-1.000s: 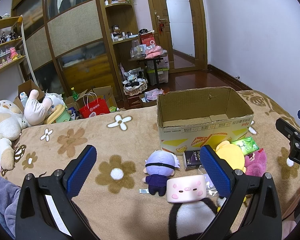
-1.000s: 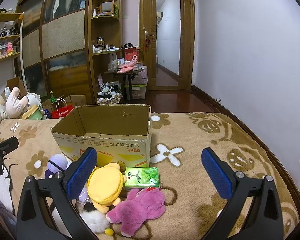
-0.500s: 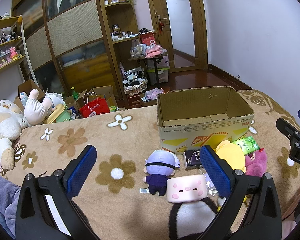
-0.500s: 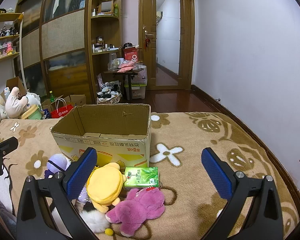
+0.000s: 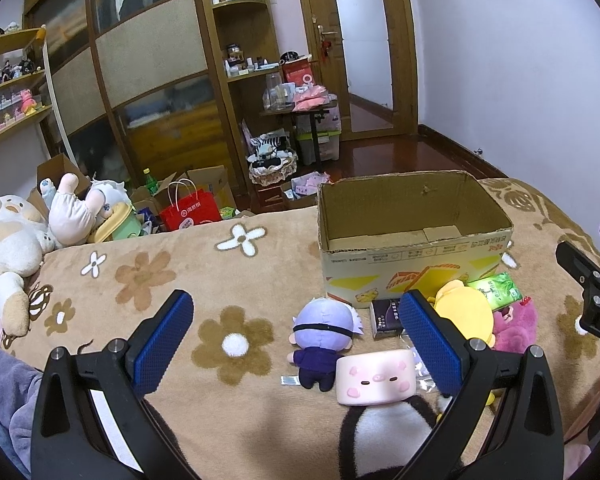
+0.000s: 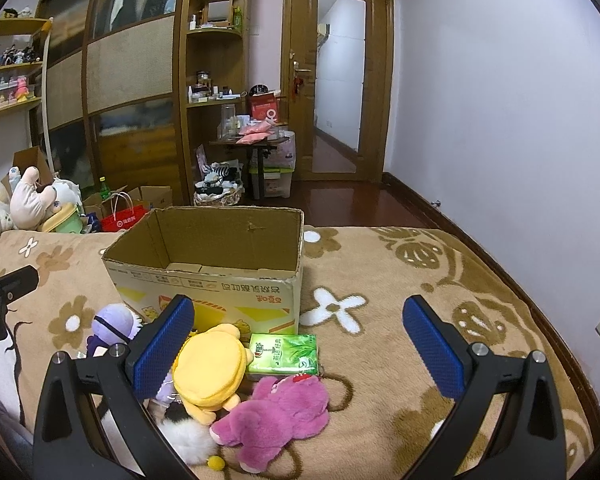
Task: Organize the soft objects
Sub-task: 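Lower right tool onto pink bear while left tool lowers onto white pig plush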
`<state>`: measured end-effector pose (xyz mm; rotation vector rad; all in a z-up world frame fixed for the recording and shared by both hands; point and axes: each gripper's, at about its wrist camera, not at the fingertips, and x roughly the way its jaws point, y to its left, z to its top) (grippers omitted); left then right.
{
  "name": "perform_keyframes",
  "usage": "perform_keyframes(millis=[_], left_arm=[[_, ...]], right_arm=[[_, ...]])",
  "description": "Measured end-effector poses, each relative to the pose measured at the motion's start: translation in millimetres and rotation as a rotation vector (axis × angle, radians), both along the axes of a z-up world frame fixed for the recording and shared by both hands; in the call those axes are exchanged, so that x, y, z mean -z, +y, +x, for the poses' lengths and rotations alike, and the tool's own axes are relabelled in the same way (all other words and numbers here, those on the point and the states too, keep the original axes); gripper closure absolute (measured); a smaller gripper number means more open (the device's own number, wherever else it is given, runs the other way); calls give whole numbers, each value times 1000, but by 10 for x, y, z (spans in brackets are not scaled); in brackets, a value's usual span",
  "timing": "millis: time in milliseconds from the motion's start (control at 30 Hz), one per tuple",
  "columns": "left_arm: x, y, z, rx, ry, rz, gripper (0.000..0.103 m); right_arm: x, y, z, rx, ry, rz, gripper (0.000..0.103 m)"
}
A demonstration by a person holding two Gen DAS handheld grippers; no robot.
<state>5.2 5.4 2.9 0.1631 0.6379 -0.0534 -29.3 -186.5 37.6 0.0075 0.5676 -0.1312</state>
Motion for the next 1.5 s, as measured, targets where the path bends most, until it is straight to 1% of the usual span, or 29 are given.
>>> perform_keyframes(millis=[100,267,400,500,667,767,900,1033,1100,1200,1433,1500], left_arm=[[33,-37,6,12,2,-12,1],[31,-69,21,14,8,0,1],[32,-100,55,6,-2,11,1],[59,-125,128,7,20,-2,1],[148,-210,238,17,63,14,1],[212,-263,299,30,100,13,1],[351,-351,387,49,171,16,1],[528,-412,491,61,257,17,1],[602,-456,523,68,283,31,1],[702,-499,574,74,325,46,1],[978,-529,701,80,463,53,1],[1065,-536,730,84,508,45,1]], right_arm=[[-10,19,7,-1,18,-6,0],[21,39,69,-5,64,-7,0],[62,40,143,-11,97,-2,0],[96,20,202,-7,124,18,0],[199,-17,313,-5,173,68,0],[244,3,371,-2,201,63,0],[357,-31,439,4,270,103,0],[471,-98,486,36,335,136,0],[524,-137,501,67,363,137,0],[612,-230,533,95,406,167,0],[793,-369,573,127,479,216,1],[838,-388,585,144,500,221,2]])
